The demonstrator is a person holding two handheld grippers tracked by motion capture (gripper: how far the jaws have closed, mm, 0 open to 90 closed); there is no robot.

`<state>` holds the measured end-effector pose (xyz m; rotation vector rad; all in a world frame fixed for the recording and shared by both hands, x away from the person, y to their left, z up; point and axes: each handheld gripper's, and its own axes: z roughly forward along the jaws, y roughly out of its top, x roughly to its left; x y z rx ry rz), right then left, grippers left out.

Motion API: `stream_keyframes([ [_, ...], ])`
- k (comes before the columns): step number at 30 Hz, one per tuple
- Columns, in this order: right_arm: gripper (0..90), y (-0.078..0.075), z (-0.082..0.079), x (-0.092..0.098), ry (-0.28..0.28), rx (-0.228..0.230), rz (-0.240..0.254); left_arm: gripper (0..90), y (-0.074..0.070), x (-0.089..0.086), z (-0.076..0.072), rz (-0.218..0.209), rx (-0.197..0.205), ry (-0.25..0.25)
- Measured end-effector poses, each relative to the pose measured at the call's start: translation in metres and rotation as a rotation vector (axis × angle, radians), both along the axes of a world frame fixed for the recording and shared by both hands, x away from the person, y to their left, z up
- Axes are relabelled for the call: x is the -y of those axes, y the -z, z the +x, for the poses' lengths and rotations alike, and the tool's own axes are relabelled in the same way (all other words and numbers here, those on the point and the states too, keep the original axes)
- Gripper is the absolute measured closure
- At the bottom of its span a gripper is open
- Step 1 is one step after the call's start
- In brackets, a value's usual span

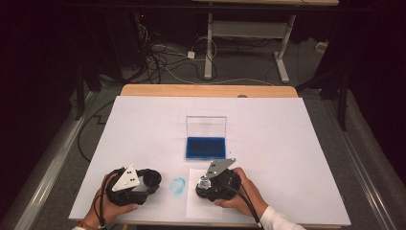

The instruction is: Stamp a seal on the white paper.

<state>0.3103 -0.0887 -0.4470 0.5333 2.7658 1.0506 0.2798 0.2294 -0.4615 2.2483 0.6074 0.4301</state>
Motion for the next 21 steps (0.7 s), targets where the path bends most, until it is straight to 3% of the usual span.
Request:
stream_keyframes([
  [10, 57.1, 0.0007, 0.0033, 0.0024, -0.003, -0.026, 0.014, 36.7, -0.0005, -0.0008, -0.0004, -0.002, 0.003, -0.002],
  [21, 57.1, 0.0003, 0.003, 0.0016, -0.002, -0.02, 0.003, 36.7, -0.0006, -0.0005, -0.0005, 0.002, 0.006, -0.003],
])
